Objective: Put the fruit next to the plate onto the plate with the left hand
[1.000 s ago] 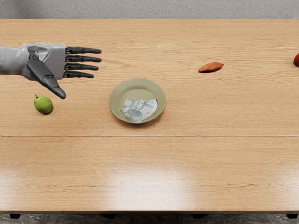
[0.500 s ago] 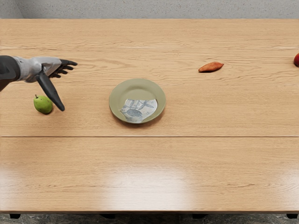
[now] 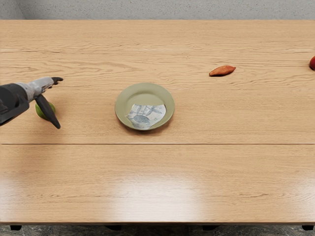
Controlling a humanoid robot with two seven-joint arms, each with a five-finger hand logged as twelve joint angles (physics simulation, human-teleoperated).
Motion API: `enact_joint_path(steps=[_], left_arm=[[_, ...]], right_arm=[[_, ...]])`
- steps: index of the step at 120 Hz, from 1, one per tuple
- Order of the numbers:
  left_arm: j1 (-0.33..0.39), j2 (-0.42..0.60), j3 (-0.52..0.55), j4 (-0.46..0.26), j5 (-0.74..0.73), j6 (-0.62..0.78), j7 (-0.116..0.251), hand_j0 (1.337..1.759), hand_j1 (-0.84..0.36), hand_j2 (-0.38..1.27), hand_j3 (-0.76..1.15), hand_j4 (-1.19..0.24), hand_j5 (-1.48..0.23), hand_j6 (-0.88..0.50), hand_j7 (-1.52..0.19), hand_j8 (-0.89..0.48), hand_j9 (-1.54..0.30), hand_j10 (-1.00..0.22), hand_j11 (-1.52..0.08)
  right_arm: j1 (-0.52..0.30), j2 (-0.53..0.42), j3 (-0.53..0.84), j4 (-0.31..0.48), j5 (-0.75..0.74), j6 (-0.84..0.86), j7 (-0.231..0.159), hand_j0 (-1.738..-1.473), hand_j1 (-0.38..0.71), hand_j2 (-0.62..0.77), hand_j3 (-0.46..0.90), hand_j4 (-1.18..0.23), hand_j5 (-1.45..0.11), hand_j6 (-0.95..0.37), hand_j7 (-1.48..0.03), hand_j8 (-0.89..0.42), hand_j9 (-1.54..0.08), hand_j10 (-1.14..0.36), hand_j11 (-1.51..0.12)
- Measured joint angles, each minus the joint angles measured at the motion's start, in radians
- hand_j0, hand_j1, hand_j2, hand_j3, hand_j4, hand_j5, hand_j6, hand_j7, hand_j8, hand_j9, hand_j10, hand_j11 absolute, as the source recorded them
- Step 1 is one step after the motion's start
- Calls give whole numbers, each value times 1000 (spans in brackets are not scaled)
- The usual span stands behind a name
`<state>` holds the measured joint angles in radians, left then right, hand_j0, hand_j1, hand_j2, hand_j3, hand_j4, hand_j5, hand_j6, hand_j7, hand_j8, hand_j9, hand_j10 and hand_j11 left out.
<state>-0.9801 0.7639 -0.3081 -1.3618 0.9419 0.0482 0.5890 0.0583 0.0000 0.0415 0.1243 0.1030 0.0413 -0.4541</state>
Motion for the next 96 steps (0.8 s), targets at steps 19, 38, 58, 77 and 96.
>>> enact_joint_path(steps=[19, 38, 58, 77, 96], left_arm=[[6, 1, 34, 11, 9, 66, 11, 1658, 322, 7, 0, -29, -32, -30, -32, -30, -31, -28, -31], [6, 8, 50, 18, 6, 96, 19, 1658, 276, 15, 0, -68, -82, -69, -82, -69, -81, -67, -81], [15, -6, 59, 26, 4, 119, 21, 1658, 145, 37, 0, -177, -224, -178, -224, -178, -224, -176, -224], [30, -37, 98, 59, 10, 238, 22, 1658, 84, 48, 0, -229, -291, -230, -291, -230, -290, -228, -290], [34, -54, 118, 88, 16, 308, 22, 1658, 57, 53, 0, -250, -320, -252, -319, -251, -319, -250, -319]], right_arm=[[0, 0, 0, 0, 0, 0, 0, -1658, -349, 0, 0, 0, 0, 0, 0, 0, 0, 0, 0], [0, 0, 0, 0, 0, 0, 0, -1658, -349, 0, 0, 0, 0, 0, 0, 0, 0, 0, 0], [0, 0, 0, 0, 0, 0, 0, -1658, -349, 0, 0, 0, 0, 0, 0, 0, 0, 0, 0], [1, 0, 0, 0, 0, 0, 0, -1658, -349, 0, 0, 0, 0, 0, 0, 0, 0, 0, 0], [1, 0, 0, 0, 0, 0, 1, -1658, -349, 0, 0, 0, 0, 0, 0, 0, 0, 0, 0]])
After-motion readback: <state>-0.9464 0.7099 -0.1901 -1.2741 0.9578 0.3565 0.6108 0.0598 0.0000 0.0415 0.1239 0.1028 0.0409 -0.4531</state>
